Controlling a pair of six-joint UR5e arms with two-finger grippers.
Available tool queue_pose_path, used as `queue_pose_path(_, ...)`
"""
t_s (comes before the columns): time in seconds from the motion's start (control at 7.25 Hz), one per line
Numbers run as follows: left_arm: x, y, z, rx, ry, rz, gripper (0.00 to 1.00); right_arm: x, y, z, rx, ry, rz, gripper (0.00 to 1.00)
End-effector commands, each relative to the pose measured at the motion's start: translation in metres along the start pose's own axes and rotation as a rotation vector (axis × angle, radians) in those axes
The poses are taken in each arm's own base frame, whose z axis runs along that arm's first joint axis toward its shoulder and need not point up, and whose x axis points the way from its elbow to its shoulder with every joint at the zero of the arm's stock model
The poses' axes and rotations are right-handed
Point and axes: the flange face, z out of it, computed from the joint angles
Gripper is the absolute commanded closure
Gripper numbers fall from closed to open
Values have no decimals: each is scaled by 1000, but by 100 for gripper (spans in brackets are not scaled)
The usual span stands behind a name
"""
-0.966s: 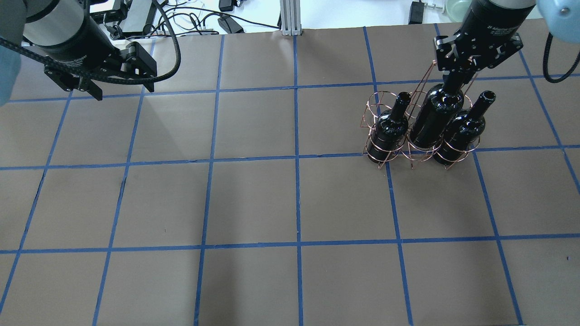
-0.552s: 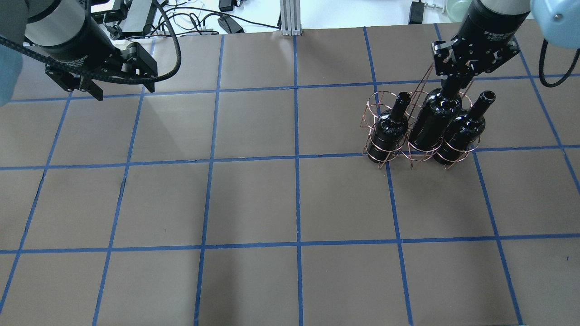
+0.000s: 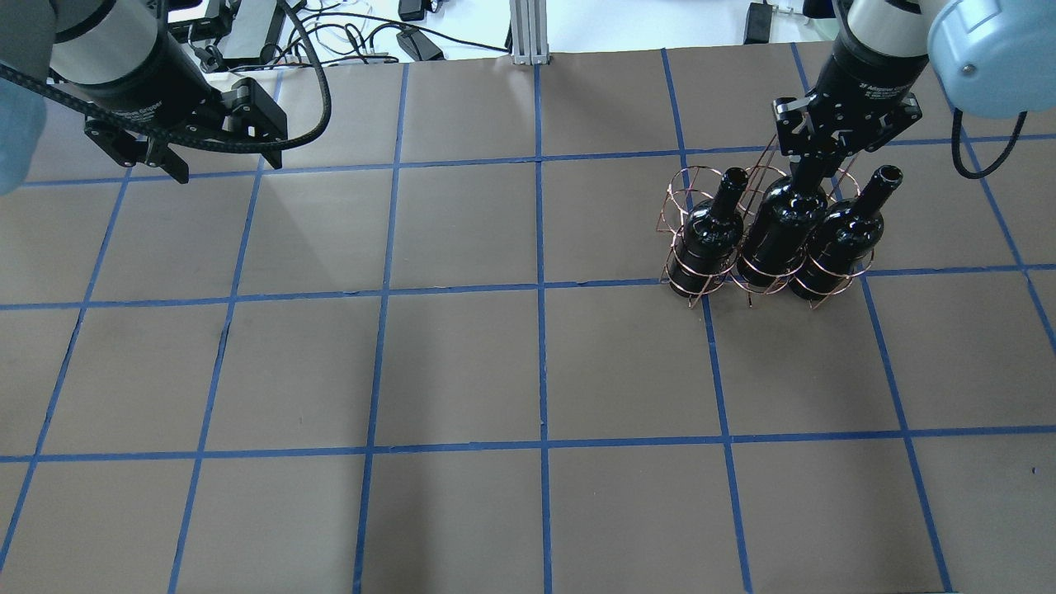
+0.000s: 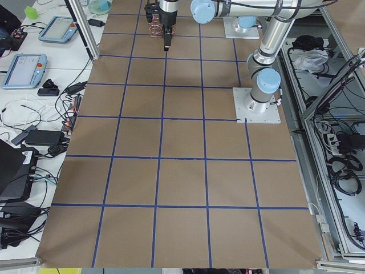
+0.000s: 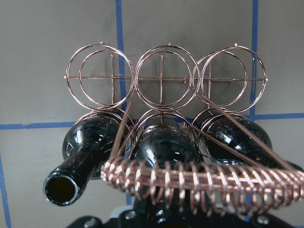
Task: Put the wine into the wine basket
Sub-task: 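Lower the bottle into the middle basket slot with the right gripper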
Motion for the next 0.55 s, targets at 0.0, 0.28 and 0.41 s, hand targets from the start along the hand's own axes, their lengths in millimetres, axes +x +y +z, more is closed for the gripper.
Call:
queue_pose_path(0.0,0,0,1,-2,-3,0,0,0,-5,13,-10,-1,-1,100)
queue_pose_path(0.28,0,0,3,-10,-4,0,0,0,-6,16,-17,-2,-1,100)
queue_pose_path(0.41,0,0,3,-10,-4,-1,0,0,-8,24,-23,-3,-1,100)
